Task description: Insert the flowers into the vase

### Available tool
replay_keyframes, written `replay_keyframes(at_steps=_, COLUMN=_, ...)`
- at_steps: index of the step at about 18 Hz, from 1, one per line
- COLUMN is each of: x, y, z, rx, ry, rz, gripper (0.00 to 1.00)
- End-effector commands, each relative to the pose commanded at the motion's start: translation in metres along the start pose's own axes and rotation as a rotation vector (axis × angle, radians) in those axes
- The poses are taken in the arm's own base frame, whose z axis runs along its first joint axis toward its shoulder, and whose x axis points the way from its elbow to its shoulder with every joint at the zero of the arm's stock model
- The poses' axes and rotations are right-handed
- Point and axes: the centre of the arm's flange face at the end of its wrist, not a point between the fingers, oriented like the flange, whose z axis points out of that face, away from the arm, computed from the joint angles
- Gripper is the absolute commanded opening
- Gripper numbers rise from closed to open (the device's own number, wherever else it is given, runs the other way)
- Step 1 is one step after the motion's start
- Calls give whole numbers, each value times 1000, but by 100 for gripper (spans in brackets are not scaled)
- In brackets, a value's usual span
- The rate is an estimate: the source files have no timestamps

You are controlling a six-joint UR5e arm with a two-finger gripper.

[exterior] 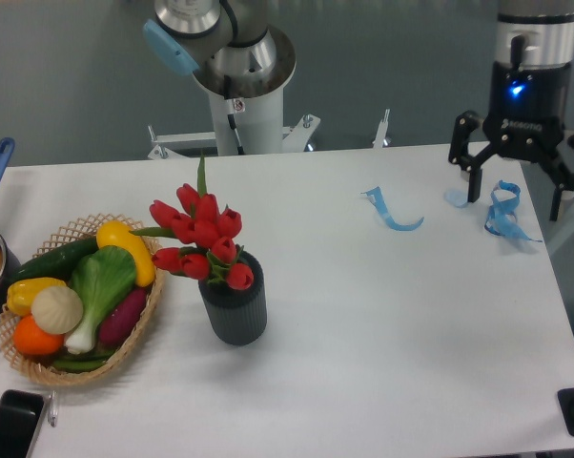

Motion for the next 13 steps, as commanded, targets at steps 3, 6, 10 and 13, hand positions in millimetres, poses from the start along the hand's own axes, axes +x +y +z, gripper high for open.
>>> replay_keyframes(at_steps=3, x=2, y=29, z=-14, rx=-77, ry=74, rz=93, gripper=100)
replay_keyframes(at_steps=6, x=2, y=46, z=-18, rx=-91, ry=103, rz=162, gripper=100)
replay_keyframes(at_steps=10, x=5, y=49, z=-16, rx=-88, ry=122, rz=195, gripper=100)
replay_keyframes(at_steps=13, x=7, y=46, z=-14, rx=-86, ry=125, rz=198, gripper=100)
